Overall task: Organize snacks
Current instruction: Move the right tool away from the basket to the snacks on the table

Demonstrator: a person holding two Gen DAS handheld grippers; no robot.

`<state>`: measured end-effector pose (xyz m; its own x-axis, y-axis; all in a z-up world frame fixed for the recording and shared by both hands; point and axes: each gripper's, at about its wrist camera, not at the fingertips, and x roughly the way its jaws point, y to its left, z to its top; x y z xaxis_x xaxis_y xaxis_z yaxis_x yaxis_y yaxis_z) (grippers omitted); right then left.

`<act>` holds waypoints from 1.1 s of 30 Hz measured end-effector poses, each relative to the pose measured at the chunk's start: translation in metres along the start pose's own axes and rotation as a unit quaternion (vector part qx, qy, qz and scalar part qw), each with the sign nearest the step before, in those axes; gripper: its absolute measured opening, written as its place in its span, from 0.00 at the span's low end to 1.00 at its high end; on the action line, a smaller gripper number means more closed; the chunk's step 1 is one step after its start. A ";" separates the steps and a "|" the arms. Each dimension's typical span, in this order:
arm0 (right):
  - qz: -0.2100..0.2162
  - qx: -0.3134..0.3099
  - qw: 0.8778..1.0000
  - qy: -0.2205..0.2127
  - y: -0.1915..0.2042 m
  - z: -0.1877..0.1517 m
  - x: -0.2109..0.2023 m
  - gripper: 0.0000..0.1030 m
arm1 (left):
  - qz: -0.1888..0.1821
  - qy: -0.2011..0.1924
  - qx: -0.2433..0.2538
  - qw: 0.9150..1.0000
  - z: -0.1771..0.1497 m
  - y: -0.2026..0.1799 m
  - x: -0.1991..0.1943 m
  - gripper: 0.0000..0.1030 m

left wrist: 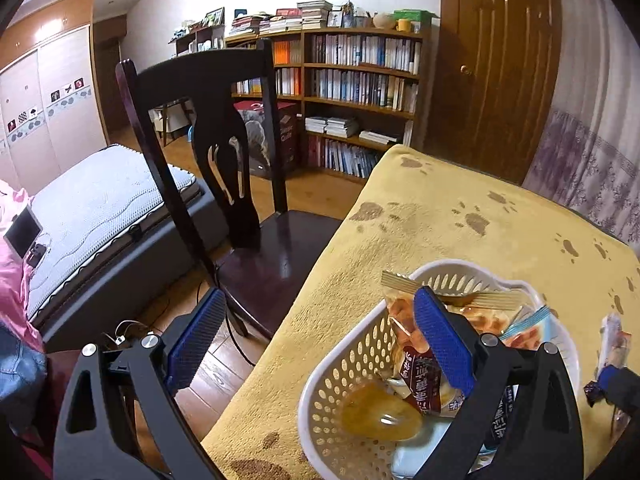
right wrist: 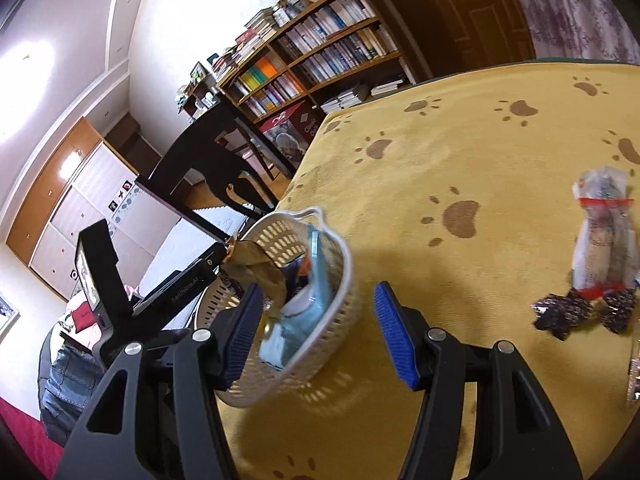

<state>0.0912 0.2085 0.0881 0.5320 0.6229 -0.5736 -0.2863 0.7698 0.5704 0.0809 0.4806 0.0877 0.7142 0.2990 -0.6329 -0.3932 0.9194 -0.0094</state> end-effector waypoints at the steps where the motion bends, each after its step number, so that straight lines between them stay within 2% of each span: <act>1: -0.002 0.002 1.000 -0.003 -0.004 -0.001 -0.003 0.57 | 0.000 0.000 -0.001 1.000 0.000 0.001 0.000 0.93; 9: -0.013 0.024 0.999 -0.018 -0.034 -0.005 -0.021 0.57 | 0.009 -0.005 0.009 1.000 0.000 -0.001 -0.004 0.93; 19: -0.069 0.020 0.996 -0.057 -0.074 -0.015 -0.056 0.57 | -0.003 -0.033 0.005 0.999 0.002 -0.004 -0.027 0.93; 26: -0.103 0.066 0.988 -0.095 -0.122 -0.019 -0.099 0.58 | -0.020 -0.052 0.009 0.998 0.002 -0.012 -0.043 0.93; 28: -0.112 0.087 0.984 -0.109 -0.139 -0.021 -0.112 0.62 | -0.028 -0.058 0.012 0.998 0.002 -0.017 -0.048 0.93; 33: -0.134 0.121 0.975 -0.132 -0.171 -0.029 -0.140 0.63 | -0.048 -0.068 0.022 0.996 0.001 -0.026 -0.059 0.93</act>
<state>0.0430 -0.0065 0.0536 0.7578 0.3208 -0.5682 0.0715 0.8247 0.5611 0.0492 0.4390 0.1259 0.8200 0.2378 -0.5206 -0.2958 0.9548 -0.0297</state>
